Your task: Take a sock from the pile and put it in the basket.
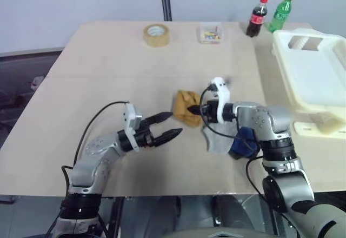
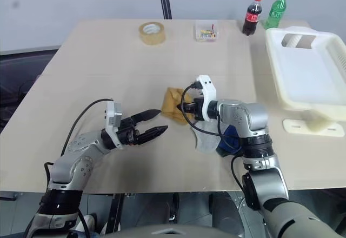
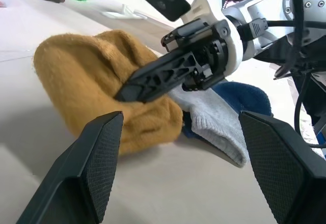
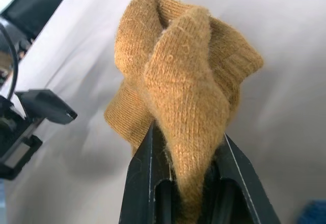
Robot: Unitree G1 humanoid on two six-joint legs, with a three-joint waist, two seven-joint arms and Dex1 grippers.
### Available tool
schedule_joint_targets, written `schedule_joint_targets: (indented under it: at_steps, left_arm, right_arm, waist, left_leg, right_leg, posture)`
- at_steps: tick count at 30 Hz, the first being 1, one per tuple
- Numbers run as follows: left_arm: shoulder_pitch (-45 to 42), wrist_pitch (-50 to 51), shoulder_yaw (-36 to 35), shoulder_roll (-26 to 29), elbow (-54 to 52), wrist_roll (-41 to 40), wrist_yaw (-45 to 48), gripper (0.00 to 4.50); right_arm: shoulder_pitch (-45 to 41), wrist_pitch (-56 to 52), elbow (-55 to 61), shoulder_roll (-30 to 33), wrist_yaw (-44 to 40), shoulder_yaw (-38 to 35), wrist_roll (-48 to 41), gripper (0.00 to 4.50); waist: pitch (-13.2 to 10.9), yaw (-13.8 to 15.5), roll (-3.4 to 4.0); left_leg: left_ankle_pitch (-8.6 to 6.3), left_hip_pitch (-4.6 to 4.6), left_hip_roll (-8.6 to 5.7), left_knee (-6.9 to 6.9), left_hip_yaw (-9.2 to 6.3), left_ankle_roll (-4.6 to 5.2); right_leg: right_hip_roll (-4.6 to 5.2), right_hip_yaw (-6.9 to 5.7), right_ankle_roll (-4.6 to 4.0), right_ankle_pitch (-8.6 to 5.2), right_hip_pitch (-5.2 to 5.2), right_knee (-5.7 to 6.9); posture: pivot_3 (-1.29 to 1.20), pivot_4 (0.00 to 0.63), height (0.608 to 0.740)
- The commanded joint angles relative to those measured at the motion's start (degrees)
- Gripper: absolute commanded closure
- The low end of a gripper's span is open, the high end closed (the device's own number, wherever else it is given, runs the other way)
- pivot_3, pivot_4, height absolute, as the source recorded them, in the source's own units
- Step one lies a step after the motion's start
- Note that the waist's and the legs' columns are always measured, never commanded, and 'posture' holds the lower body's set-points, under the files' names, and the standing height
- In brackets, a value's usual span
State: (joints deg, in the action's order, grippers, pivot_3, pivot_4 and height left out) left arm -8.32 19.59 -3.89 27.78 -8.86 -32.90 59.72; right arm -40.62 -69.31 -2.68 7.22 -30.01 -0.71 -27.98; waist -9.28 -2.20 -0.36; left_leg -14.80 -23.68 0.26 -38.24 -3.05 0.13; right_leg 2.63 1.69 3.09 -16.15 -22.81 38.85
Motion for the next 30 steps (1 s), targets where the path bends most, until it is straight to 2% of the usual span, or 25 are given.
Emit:
schedule_joint_targets:
  at_steps: [1,10,15,19,23,26,30]
  left_arm:
    - [-1.2,-1.3,-0.2,1.0,-3.6,-0.4,0.4,0.61]
    - [-4.1,-3.6,1.1,0.3,-3.7,0.6,0.6,0.61]
    - [-8.2,-8.1,3.2,-6.0,-0.8,1.7,-1.9,0.61]
    - [-11.8,-11.1,5.4,-10.9,1.5,3.4,-3.1,0.61]
    - [-13.6,-12.4,6.2,-13.2,2.8,4.2,-4.1,0.61]
    - [-13.9,-12.5,6.8,-14.0,3.5,4.2,-4.4,0.61]
    - [-13.5,-12.5,7.8,-13.4,3.5,4.7,-3.4,0.61]
  right_arm:
    - [-0.7,-4.2,5.0,1.4,0.5,-2.6,-3.4,4.39]
    - [3.0,-16.3,16.7,10.8,1.1,-8.9,-8.6,4.39]
    - [0.3,-16.4,14.1,19.0,2.5,-16.3,-7.0,4.39]
    - [-4.3,-16.6,5.1,28.2,2.8,-22.1,-5.2,4.39]
    - [-10.3,-17.6,-5.2,36.2,3.4,-24.3,-3.1,4.39]
    - [-14.1,-11.5,-16.3,42.1,3.0,-25.7,-0.8,4.39]
    - [-17.2,-4.1,-30.2,45.5,4.5,-27.5,1.9,4.39]
  waist:
    - [0.0,0.0,0.01]
    - [0.0,0.1,0.04]
    - [-0.1,0.4,0.06]
    - [-0.1,1.1,0.07]
    - [-0.1,1.2,0.09]
    - [-0.1,1.3,0.1]
    - [-0.1,1.2,0.1]
  left_leg:
    - [0.0,0.0,0.0,0.0,0.0,0.0]
    - [0.0,-0.04,-0.02,-0.01,0.0,0.01]
    - [0.0,-0.04,-0.1,-0.04,-0.01,0.02]
    - [0.0,-0.07,-0.17,-0.07,0.05,0.04]
    - [0.0,-0.07,-0.14,-0.04,0.19,0.05]
    - [-0.02,-0.06,-0.14,-0.04,0.28,0.08]
    - [-0.03,-0.05,-0.08,-0.04,0.56,0.11]
  right_leg:
    - [0.0,0.0,0.0,0.0,0.0,0.0]
    - [0.01,-0.01,0.0,0.0,0.0,-0.02]
    - [0.0,-0.02,0.01,0.0,0.02,0.0]
    - [0.01,0.0,0.01,0.0,0.03,-0.03]
    - [-0.02,0.04,0.01,0.0,0.02,-0.06]
    - [-0.02,0.12,0.01,0.0,0.02,-0.08]
    - [-0.07,0.22,0.01,0.0,0.02,-0.13]
  posture:
    - [0.0,0.15,0.74]
    - [0.0,0.15,0.74]
    - [0.0,0.15,0.74]
    - [0.0,0.15,0.74]
    - [0.0,0.15,0.74]
    - [0.0,0.15,0.74]
    - [0.0,0.15,0.74]
